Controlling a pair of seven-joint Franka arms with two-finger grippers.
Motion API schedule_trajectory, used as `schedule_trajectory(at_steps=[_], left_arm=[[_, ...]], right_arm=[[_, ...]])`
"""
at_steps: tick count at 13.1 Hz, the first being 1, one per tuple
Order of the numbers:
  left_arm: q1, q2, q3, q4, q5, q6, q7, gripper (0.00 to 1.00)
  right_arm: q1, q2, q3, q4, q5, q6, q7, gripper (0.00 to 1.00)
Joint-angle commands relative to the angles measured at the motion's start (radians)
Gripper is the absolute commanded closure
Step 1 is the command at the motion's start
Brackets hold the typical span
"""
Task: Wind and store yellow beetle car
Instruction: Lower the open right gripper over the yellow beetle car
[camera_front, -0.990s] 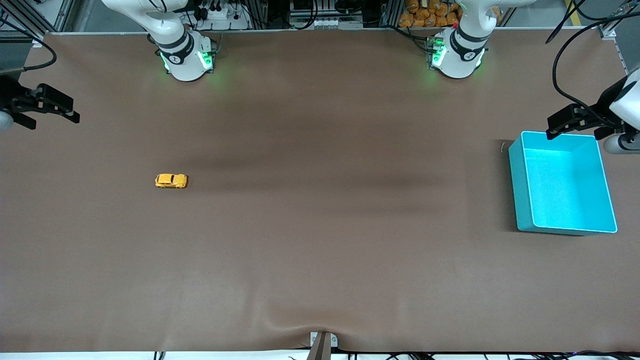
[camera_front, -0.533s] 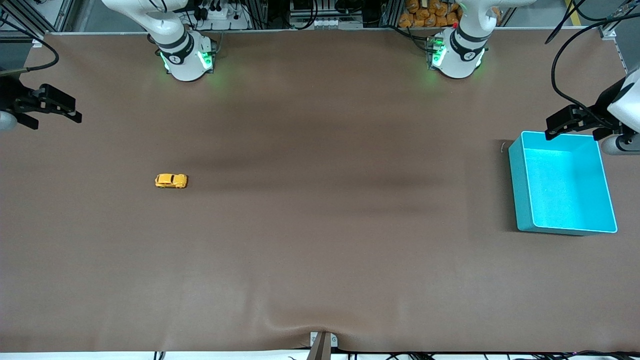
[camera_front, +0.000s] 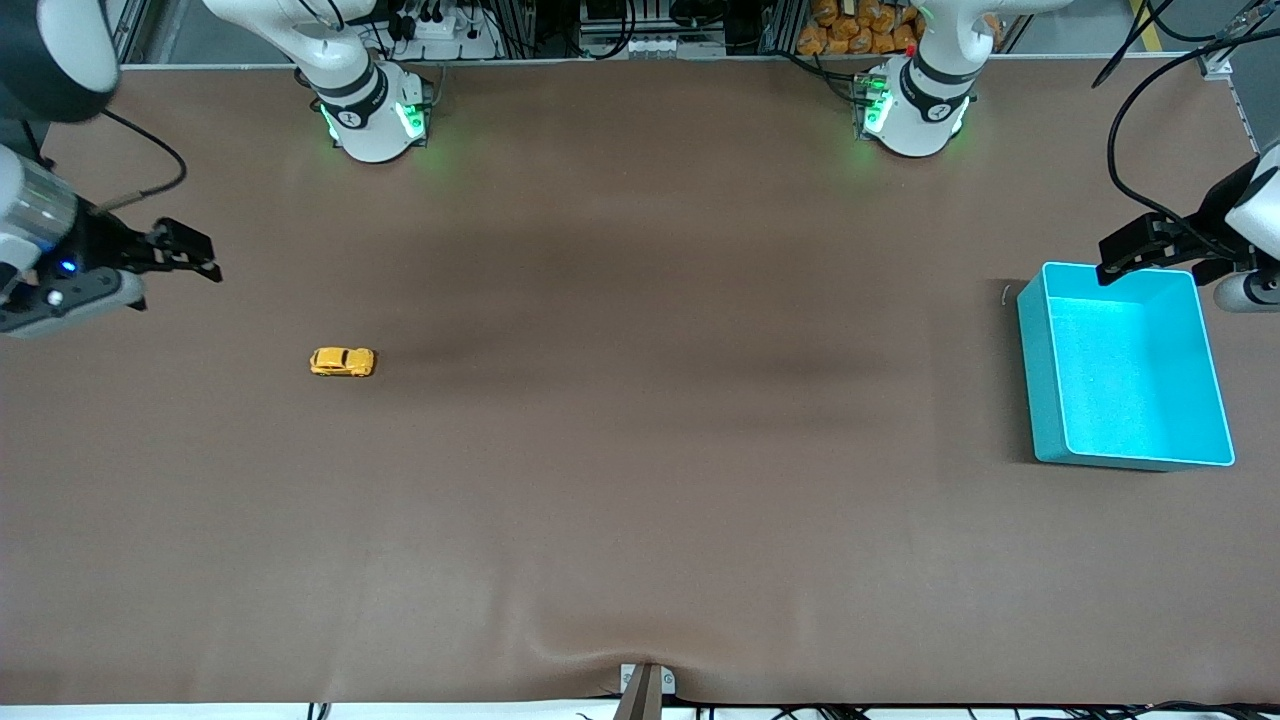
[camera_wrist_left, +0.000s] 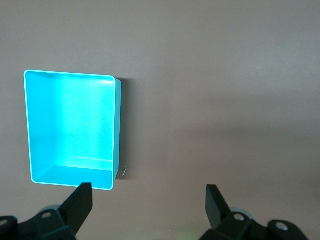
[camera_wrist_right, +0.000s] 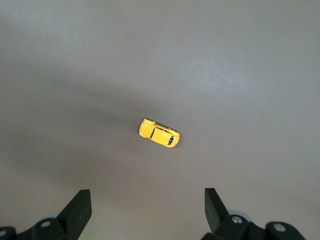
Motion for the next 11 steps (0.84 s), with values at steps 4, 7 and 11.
schedule_trajectory(at_steps=[4,7,11], left_arm=[[0.012,-0.027,-0.003,-0.024,-0.021,0.015,-0.007,0.0],[0.012,-0.025,-0.003,-0.024,-0.02,0.015,-0.007,0.0],[0.014,-0.025,-0.003,-0.024,-0.017,0.015,-0.006,0.0]], right_arm=[[-0.006,-0.02,0.002,-0.262,-0.006,0.296,-0.324,0.0],[-0.003,-0.012,0.003,-0.39,-0.006,0.485,-0.576,0.0],[0.024,0.057,0.012,-0.424,-0.011,0.559,-0.815,0.0]])
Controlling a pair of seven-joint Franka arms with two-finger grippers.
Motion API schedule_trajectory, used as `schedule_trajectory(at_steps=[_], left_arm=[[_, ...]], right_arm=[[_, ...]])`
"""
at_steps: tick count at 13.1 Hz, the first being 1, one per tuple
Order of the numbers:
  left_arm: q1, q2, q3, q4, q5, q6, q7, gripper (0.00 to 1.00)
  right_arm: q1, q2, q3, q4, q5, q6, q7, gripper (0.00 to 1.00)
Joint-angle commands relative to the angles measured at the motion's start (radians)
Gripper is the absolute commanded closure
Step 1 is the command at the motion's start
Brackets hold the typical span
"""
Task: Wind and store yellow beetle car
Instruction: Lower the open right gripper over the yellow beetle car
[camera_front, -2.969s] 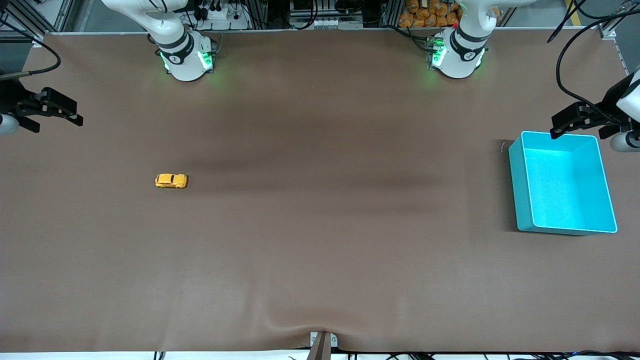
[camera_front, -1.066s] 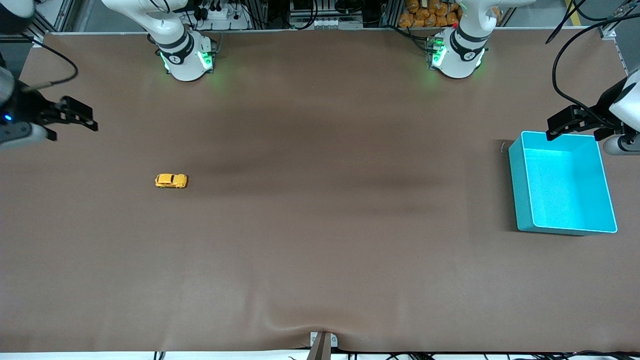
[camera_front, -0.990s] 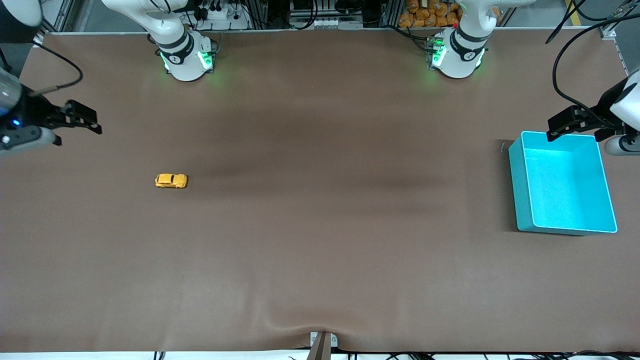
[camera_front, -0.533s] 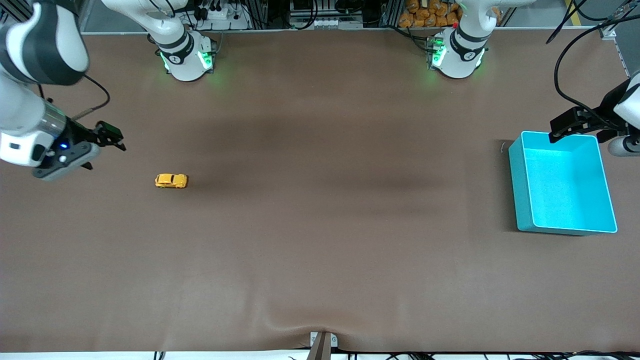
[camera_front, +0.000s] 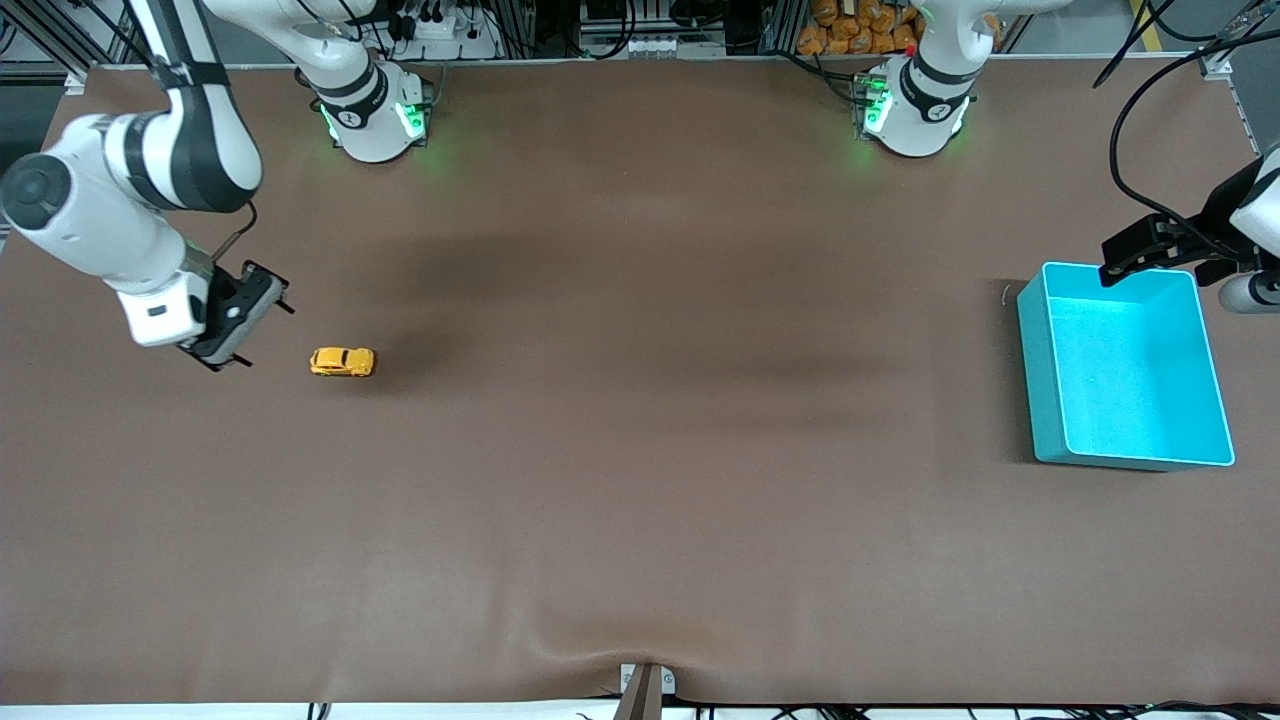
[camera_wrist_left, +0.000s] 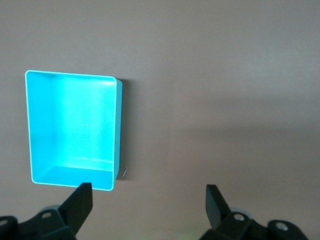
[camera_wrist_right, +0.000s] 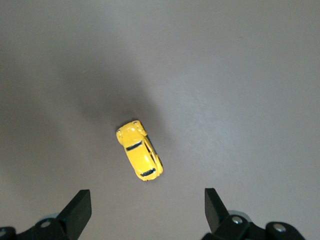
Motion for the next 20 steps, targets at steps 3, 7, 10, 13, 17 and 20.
schedule_trajectory(at_steps=[3,7,10,13,17,20], left_arm=[[0.012,-0.027,-0.003,-0.025,-0.018,0.011,0.006,0.0],[0.013,-0.027,-0.002,-0.025,-0.018,0.011,-0.001,0.0],[0.013,-0.022,-0.003,-0.023,-0.018,0.012,-0.006,0.0],[0.012,-0.025,-0.002,-0.023,-0.018,0.012,-0.005,0.0],[0.012,-0.022,-0.003,-0.023,-0.011,0.03,0.006,0.0],[0.012,-0.021,-0.002,-0.023,-0.006,0.044,0.014,0.0]], right_arm=[[0.027,0.101,0.029,-0.009,-0.014,0.083,-0.221,0.02],[0.017,0.194,0.028,-0.046,-0.015,0.241,-0.392,0.08],[0.01,0.212,0.028,-0.093,-0.026,0.299,-0.424,0.11],[-0.013,0.212,0.029,-0.132,-0.069,0.339,-0.424,0.16],[-0.02,0.234,0.029,-0.152,-0.069,0.39,-0.413,0.2],[-0.02,0.254,0.031,-0.152,-0.067,0.413,-0.41,0.21]])
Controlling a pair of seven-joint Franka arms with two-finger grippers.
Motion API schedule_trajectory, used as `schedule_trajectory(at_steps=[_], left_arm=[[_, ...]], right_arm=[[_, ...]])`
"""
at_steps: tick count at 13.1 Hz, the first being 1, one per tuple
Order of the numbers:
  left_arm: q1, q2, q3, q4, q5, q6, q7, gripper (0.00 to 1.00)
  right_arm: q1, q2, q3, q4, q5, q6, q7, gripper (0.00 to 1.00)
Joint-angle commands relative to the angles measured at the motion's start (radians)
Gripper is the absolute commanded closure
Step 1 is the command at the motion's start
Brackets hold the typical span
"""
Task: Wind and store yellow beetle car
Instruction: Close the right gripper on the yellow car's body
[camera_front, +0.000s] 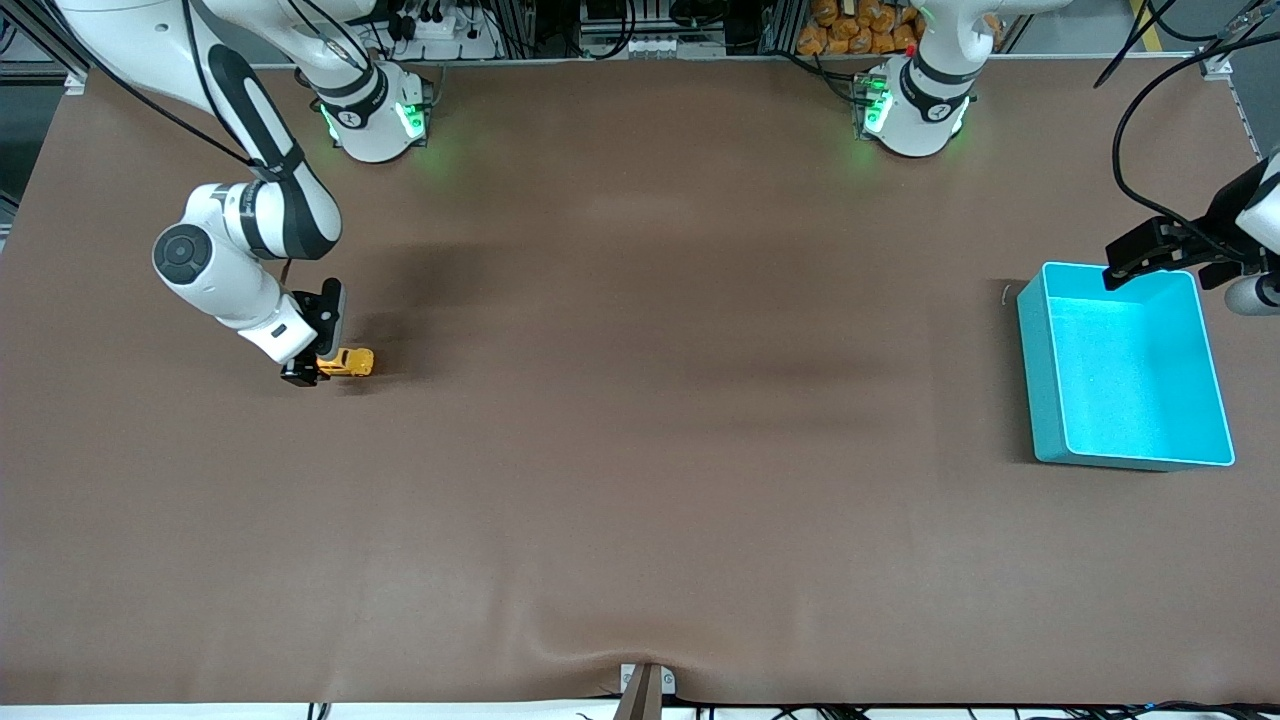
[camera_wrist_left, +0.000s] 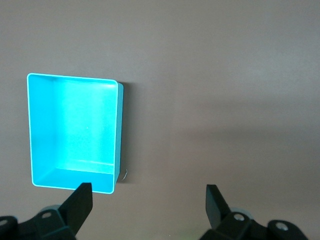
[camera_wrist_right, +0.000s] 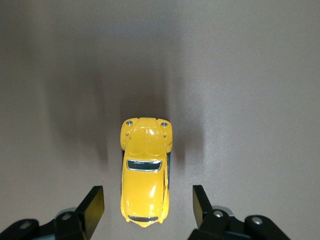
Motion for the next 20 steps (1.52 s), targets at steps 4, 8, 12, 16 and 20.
schedule_trajectory(at_steps=[4,8,12,16,20], left_arm=[[0.007,-0.019,-0.002,-0.024,-0.005,0.03,0.014,0.0],[0.014,-0.021,-0.002,-0.024,-0.005,0.03,0.023,0.0],[0.014,-0.021,-0.002,-0.026,0.018,0.028,0.025,0.0],[0.014,-0.022,-0.002,-0.028,0.018,0.028,0.025,0.0],[0.012,-0.022,-0.002,-0.028,0.018,0.028,0.025,0.0]], right_arm=[[-0.014,0.033,0.009,-0.006,-0.019,0.041,0.015,0.25],[-0.013,0.041,0.013,-0.006,-0.019,0.044,0.043,0.31],[-0.011,0.051,0.026,-0.006,-0.019,0.053,0.043,0.42],[-0.002,0.068,0.033,-0.006,-0.019,0.053,0.043,0.6],[0.007,0.081,0.033,-0.004,-0.019,0.053,0.042,0.72]])
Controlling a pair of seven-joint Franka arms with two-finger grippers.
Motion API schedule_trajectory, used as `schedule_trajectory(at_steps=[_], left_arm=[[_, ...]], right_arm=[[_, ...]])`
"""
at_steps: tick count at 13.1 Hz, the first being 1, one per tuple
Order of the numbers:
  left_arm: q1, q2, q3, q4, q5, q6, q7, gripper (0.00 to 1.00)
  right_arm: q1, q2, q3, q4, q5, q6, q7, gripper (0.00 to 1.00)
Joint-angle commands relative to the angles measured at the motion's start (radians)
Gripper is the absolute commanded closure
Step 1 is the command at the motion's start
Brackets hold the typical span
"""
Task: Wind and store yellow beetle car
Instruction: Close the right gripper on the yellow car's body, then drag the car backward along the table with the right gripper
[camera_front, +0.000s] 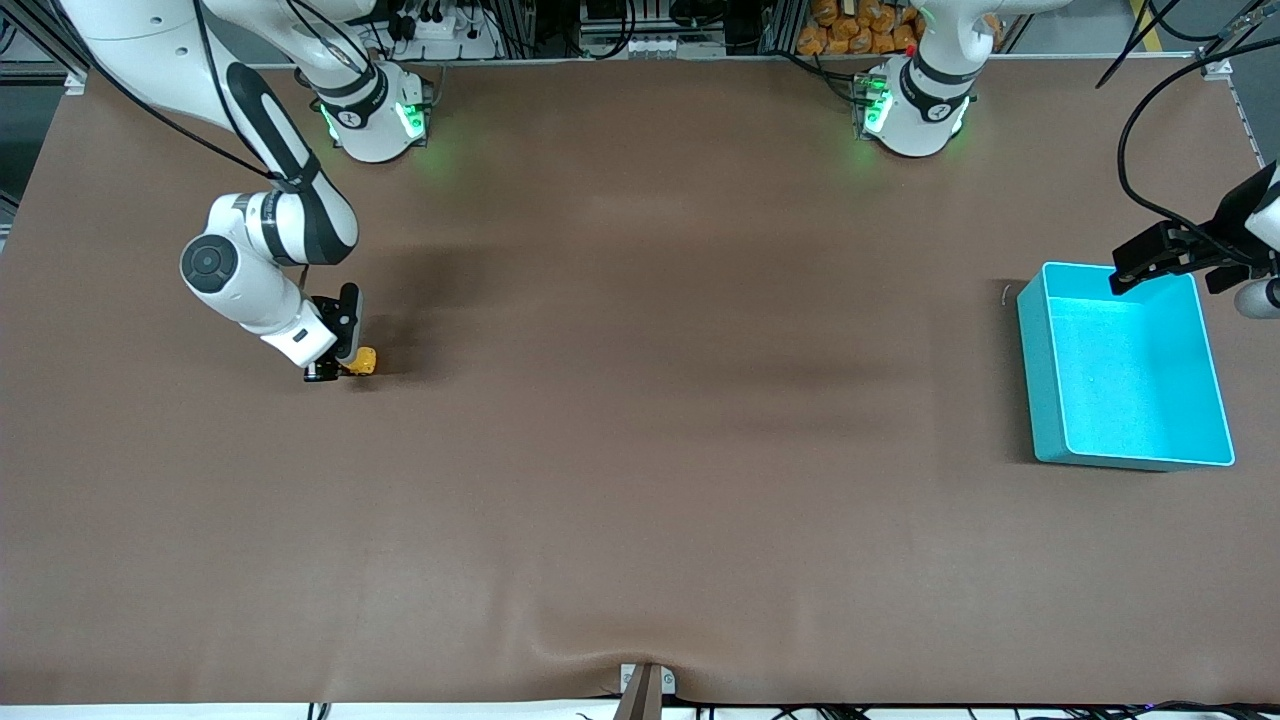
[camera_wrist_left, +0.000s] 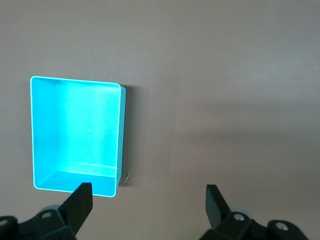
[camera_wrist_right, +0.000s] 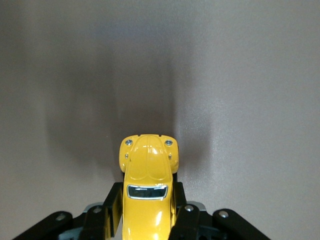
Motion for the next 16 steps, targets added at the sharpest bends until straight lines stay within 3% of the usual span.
schedule_trajectory(at_steps=[1,16], left_arm=[[0.003,-0.022,-0.003,-0.022,0.016,0.014,0.021,0.0],[0.0,-0.022,-0.004,-0.024,0.016,0.014,0.01,0.0]], right_arm=[[0.003,0.035,0.006,-0.001,-0.019,0.013,0.017,0.72],[-0.086,0.078,0.004,0.042,-0.019,0.008,-0.02,0.68]])
